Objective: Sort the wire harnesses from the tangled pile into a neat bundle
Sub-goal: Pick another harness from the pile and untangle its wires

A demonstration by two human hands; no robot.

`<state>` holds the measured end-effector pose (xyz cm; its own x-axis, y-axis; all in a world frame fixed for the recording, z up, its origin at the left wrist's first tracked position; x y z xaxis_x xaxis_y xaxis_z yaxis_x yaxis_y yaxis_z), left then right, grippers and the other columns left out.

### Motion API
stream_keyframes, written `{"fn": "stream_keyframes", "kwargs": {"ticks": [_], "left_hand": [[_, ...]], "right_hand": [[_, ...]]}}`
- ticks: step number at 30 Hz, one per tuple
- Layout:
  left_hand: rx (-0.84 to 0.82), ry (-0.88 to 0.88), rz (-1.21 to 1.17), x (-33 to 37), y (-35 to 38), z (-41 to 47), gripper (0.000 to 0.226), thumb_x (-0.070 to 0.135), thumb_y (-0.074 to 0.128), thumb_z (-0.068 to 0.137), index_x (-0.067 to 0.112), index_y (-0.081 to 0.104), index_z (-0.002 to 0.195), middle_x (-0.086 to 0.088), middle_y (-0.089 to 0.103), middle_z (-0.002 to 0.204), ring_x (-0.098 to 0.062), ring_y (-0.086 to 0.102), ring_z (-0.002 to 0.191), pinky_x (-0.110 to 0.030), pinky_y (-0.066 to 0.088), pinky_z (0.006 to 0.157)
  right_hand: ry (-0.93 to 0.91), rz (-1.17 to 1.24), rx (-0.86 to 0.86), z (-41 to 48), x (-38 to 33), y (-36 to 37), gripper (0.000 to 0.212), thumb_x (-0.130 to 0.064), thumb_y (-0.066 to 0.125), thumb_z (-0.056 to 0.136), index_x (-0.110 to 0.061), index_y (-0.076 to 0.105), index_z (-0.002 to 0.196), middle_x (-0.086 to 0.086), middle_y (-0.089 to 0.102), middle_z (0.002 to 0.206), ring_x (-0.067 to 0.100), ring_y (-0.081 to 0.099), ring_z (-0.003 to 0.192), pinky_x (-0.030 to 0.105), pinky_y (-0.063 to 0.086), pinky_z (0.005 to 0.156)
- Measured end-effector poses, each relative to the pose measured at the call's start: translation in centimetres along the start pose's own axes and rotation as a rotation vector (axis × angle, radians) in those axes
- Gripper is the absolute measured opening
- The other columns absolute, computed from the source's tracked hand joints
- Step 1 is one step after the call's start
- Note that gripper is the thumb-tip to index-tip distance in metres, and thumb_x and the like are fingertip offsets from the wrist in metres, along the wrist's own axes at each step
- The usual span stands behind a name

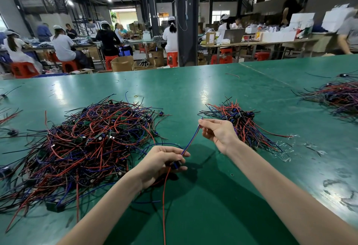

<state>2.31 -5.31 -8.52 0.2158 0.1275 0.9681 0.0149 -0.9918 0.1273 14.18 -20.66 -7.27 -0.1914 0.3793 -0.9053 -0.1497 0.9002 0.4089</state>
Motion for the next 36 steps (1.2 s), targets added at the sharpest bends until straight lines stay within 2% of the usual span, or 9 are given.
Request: {"fn": "stream_keyframes", "kwargs": {"ticks": [6, 9, 16, 23, 30, 36], "left_hand": [[-0.003, -0.008, 0.010, -0.13, -0.01, 0.07, 0.019, -0.013, 0.051, 0.085, -0.007, 0.070, 0.087, -0.012, 0.062, 0.066, -0.014, 0.059, 0.056, -0.028, 0.058, 0.064], [-0.006, -0.012, 0.034, -0.15, -0.05, 0.08, 0.019, -0.011, 0.052, 0.085, -0.006, 0.070, 0.088, -0.010, 0.063, 0.066, -0.014, 0.060, 0.057, -0.032, 0.060, 0.069], [-0.007, -0.017, 0.051, -0.28, -0.15, 0.08, 0.019, -0.009, 0.054, 0.085, -0.002, 0.072, 0.087, -0.010, 0.065, 0.068, -0.017, 0.064, 0.059, -0.034, 0.057, 0.075], [-0.010, -0.028, 0.050, -0.13, -0.08, -0.13, 0.022, -0.007, 0.055, 0.085, 0.003, 0.075, 0.082, -0.009, 0.067, 0.071, -0.022, 0.067, 0.061, -0.026, 0.057, 0.062], [-0.010, -0.025, 0.048, -0.21, -0.09, -0.06, 0.020, -0.009, 0.054, 0.086, 0.000, 0.072, 0.085, -0.010, 0.067, 0.069, -0.018, 0.066, 0.059, -0.029, 0.058, 0.068], [-0.003, -0.022, 0.048, -0.26, 0.02, 0.13, 0.020, -0.010, 0.054, 0.085, -0.001, 0.071, 0.084, -0.009, 0.066, 0.067, -0.015, 0.063, 0.056, -0.032, 0.057, 0.075]], "right_hand": [[-0.040, -0.041, -0.006, -0.17, 0.00, 0.00, 0.010, 0.005, 0.069, 0.080, -0.001, 0.061, 0.076, 0.002, 0.060, 0.052, 0.006, 0.049, 0.040, 0.019, 0.049, 0.045], [-0.037, -0.032, -0.024, -0.24, -0.02, 0.03, 0.012, 0.005, 0.067, 0.081, -0.004, 0.060, 0.076, 0.000, 0.059, 0.050, 0.006, 0.048, 0.039, 0.019, 0.050, 0.045], [0.010, 0.030, -0.040, -0.04, 0.17, 0.48, 0.022, 0.005, 0.058, 0.088, -0.005, 0.053, 0.069, -0.003, 0.048, 0.046, 0.007, 0.044, 0.043, 0.020, 0.050, 0.047], [0.086, 0.120, -0.065, -0.03, 0.43, 0.89, 0.026, 0.001, 0.052, 0.092, -0.010, 0.049, 0.068, -0.003, 0.043, 0.046, 0.008, 0.040, 0.046, 0.022, 0.048, 0.048], [0.067, 0.073, -0.088, 0.11, 0.67, 0.91, 0.024, -0.001, 0.049, 0.094, -0.011, 0.048, 0.072, 0.002, 0.038, 0.062, 0.011, 0.037, 0.055, 0.022, 0.046, 0.047], [-0.059, -0.035, -0.070, 0.19, 0.70, 0.89, 0.016, 0.001, 0.055, 0.092, -0.010, 0.050, 0.081, 0.001, 0.041, 0.067, 0.008, 0.039, 0.052, 0.023, 0.051, 0.058]]}}
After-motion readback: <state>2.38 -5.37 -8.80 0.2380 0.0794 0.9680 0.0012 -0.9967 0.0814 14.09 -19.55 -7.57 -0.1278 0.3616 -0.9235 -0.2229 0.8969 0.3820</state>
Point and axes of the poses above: each hand's wrist, its own z-axis towards the middle knuckle, its own y-axis out of the palm, x = y × z, the point moved 2 cm from there along z, towards the middle knuckle
